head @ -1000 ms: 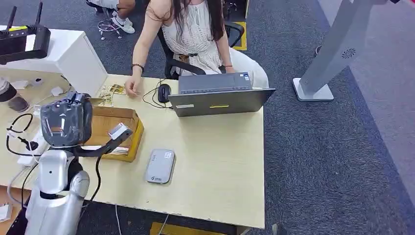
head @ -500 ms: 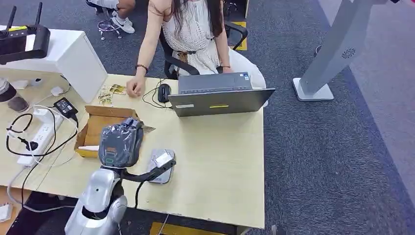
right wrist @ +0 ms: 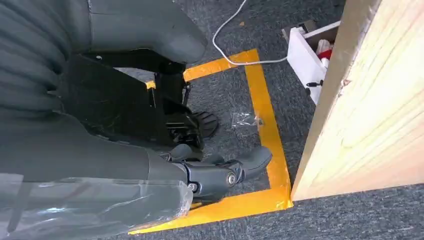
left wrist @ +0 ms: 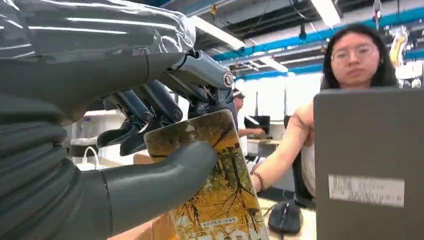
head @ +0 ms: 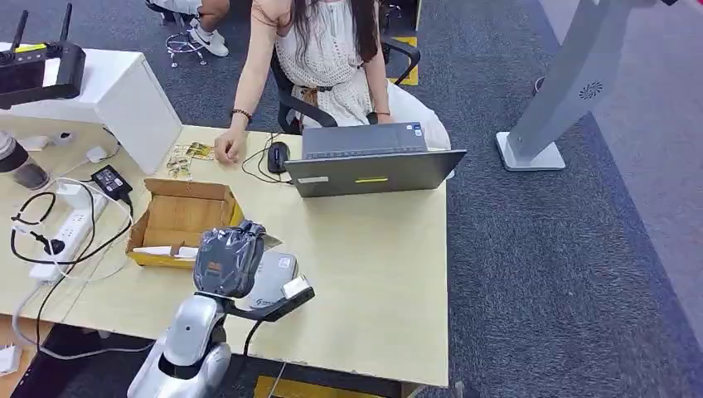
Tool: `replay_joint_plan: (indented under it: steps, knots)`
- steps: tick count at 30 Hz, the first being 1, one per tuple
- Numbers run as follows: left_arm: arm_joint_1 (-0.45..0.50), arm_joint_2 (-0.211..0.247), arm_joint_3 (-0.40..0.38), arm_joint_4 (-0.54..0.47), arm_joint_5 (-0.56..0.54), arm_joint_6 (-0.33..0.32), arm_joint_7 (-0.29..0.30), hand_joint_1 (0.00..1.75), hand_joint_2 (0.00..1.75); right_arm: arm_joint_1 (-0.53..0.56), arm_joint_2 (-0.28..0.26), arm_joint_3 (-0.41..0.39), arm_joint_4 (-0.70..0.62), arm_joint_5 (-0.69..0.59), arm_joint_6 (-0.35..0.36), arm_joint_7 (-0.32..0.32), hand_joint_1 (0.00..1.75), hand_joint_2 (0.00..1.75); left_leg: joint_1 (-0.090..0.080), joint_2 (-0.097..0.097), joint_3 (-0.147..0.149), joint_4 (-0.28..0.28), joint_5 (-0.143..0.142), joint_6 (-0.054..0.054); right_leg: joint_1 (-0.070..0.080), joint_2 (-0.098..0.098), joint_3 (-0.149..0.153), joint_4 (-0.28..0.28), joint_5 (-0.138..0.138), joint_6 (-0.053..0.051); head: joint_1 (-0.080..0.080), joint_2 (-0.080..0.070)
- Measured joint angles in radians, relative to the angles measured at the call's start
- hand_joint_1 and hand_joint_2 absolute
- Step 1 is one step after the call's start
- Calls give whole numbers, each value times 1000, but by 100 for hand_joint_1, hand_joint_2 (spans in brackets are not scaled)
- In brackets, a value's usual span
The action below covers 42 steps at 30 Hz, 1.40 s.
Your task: Pass the card to the sensor for recognition and then transmit it.
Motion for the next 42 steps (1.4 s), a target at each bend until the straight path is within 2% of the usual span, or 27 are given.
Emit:
replay_joint_plan:
  steps: [3, 9, 15, 19, 22, 25, 27, 29, 32, 36, 42]
  knots:
    - [0, 0, 0, 43, 0, -77, 25, 175, 175, 0, 0, 0, 0, 14, 4, 5, 0, 175, 0, 0, 0, 0, 0, 0, 0, 0, 0, 0, 0, 0, 0, 0]
    - [-2, 2, 0, 110, 0, -175, 34, 175, 175, -1, 0, 0, 0, 25, 17, 16, 0, 175, 0, 0, 0, 0, 0, 0, 0, 0, 0, 0, 0, 0, 0, 0]
    - [-20, 1, 0, 136, 0, -237, 61, 175, 175, -3, 0, -2, 0, 27, 16, 28, 0, 175, 0, 0, 0, 0, 0, 0, 0, 0, 0, 0, 0, 0, 0, 0]
    - [-26, 1, 0, 143, 0, -255, 62, 175, 175, -5, 0, -4, 0, 26, 16, 31, 0, 175, 0, 0, 0, 0, 0, 0, 0, 0, 0, 0, 0, 0, 0, 0]
    - [-26, 1, 0, 143, 0, -236, 62, 175, 175, -4, 0, -5, 0, 19, 14, 28, 0, 175, 0, 0, 0, 0, 0, 0, 0, 0, 0, 0, 0, 0, 0, 0]
    - [-23, 2, 0, 129, 0, -142, 72, 175, 175, -2, 0, -14, 0, 14, 11, 15, 0, 175, 0, 0, 0, 0, 0, 0, 0, 0, 0, 0, 0, 0, 0, 0]
    - [-25, 6, 0, 88, 0, -63, 100, 175, 175, 0, 0, -22, 0, 12, -3, 11, 0, 175, 0, 0, 0, 0, 0, 0, 0, 0, 0, 0, 0, 0, 0, 0]
    - [-40, 20, 0, 35, 0, -18, 129, 175, 175, 3, 0, -27, 0, 17, -5, 10, 0, 175, 0, 0, 0, 0, 0, 0, 0, 0, 0, 0, 0, 0, 0, 0]
    - [-92, 66, 1, -31, 0, -15, 167, 175, 175, 7, 1, -27, 0, 35, -4, 4, 0, 175, 1, 0, 0, 0, 0, 0, 1, 0, 0, 1, 0, 0, 0, 0]
    - [-170, 136, 32, -58, 0, -73, 140, 175, 175, 8, 1, -27, 2, 61, 3, -10, 0, 175, 1, 0, 0, 0, 1, -1, 1, 0, -1, 2, 0, 0, 0, 0]
    - [-218, 180, 63, -59, 0, -69, 133, 175, 175, 8, 1, -27, 3, 64, 4, -10, 0, 175, 1, 0, 0, 0, 1, -2, 0, 0, 0, 2, 0, 0, 0, 0]
